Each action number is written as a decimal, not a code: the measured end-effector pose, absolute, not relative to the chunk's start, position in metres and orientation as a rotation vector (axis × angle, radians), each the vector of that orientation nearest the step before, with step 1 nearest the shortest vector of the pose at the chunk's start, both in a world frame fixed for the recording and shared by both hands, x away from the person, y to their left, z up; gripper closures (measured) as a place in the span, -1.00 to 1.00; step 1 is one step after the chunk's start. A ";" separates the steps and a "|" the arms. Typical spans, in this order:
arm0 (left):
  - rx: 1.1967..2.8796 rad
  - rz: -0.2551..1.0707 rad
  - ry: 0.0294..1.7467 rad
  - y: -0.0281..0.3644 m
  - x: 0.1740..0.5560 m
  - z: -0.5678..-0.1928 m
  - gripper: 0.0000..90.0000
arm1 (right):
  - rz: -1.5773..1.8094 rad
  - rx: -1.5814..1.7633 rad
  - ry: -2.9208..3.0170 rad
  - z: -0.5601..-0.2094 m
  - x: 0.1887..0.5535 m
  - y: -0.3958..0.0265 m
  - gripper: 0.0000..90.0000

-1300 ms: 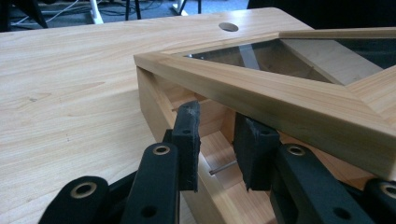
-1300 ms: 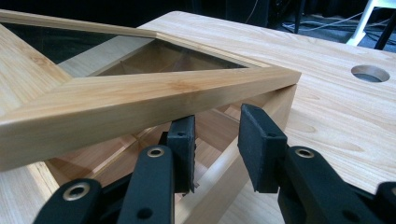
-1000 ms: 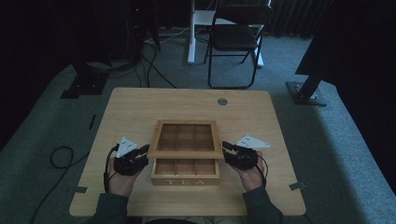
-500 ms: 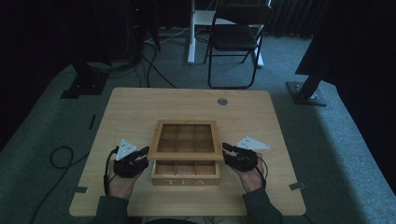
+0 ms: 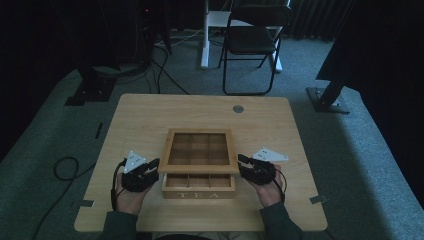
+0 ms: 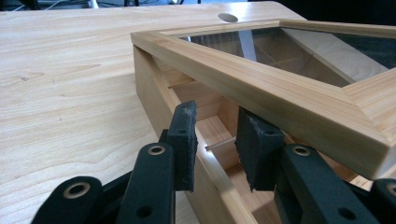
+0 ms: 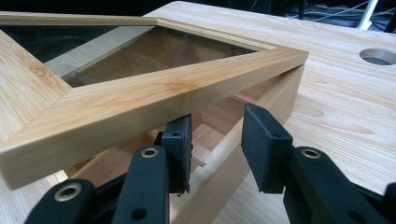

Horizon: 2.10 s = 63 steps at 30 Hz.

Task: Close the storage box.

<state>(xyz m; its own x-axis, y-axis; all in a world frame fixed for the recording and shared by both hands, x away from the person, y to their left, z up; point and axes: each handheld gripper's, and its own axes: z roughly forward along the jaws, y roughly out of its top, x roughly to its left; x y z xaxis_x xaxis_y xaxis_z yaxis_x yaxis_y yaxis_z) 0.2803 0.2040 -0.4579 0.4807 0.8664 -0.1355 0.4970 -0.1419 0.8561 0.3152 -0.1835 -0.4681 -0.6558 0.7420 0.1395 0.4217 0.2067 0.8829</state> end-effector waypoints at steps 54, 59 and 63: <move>1.800 0.454 1.190 0.208 0.275 -0.472 0.46 | 1.393 1.134 2.219 -0.481 0.311 -0.182 0.39; 1.801 0.453 1.188 0.209 0.274 -0.473 0.44 | 1.401 1.125 2.226 -0.482 0.309 -0.182 0.37; 1.799 0.452 1.190 0.209 0.273 -0.473 0.41 | 1.388 1.112 2.226 -0.481 0.307 -0.181 0.36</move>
